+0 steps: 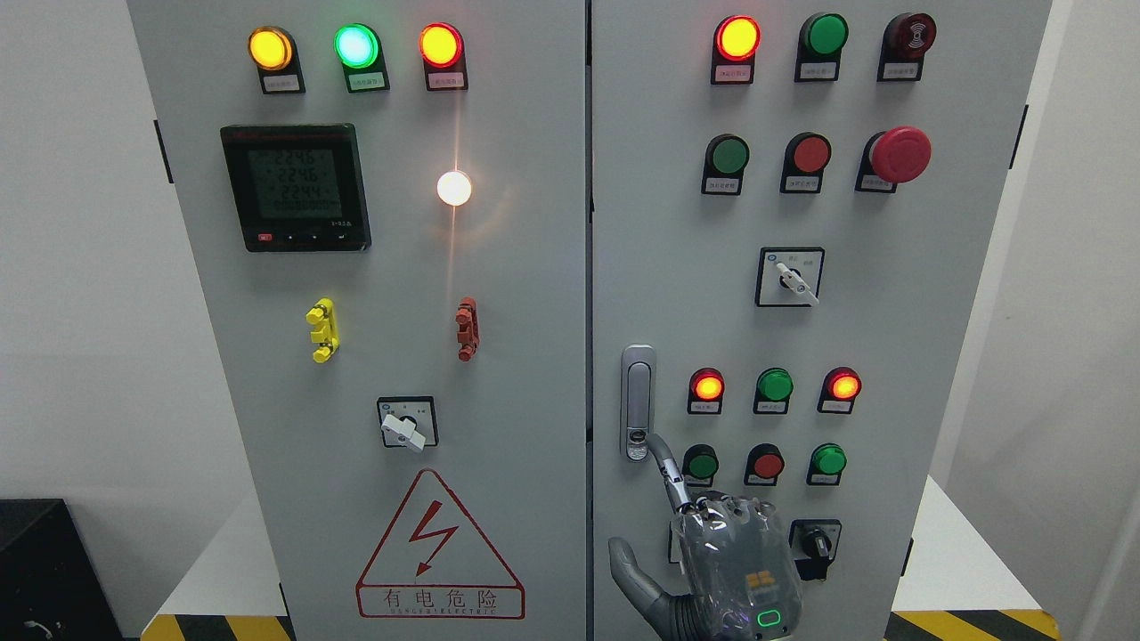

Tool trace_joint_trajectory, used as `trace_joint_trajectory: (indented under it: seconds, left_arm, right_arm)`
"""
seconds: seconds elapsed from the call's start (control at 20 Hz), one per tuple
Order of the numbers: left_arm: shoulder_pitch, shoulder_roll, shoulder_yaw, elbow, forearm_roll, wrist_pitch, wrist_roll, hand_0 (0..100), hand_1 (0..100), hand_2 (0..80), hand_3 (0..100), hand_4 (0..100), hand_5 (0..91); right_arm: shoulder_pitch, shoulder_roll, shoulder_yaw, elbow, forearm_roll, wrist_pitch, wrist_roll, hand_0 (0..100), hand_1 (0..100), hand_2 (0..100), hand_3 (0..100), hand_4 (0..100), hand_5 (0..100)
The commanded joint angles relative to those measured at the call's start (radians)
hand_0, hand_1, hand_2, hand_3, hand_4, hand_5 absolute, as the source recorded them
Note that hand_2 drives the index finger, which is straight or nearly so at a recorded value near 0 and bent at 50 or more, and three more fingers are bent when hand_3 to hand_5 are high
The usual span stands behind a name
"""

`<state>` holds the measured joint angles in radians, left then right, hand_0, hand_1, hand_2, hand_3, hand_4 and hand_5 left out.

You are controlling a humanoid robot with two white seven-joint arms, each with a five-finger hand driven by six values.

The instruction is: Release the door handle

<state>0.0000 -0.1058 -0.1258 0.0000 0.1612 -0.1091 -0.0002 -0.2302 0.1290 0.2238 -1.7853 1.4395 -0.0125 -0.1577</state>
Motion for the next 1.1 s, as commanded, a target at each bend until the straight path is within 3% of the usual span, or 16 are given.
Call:
trace_joint_trajectory:
  seconds: [0.0,1.05]
  left_arm:
    - [-0.026,0.000,-0.002,0.029,0.001,0.000,0.000,12,56,0.0,0,0,0.0]
    - [-0.026,0.000,0.000,0.029,0.000,0.000,0.000,12,56,0.0,0,0,0.0]
  right_arm:
    - [-0.009,0.004,0.011,0.044,0.019,0.006,0.000,37,27,4,100,100,100]
    - [-0.046,0.007,0.023,0.075,0.022,0.032,0.001,37,27,3,100,100,100]
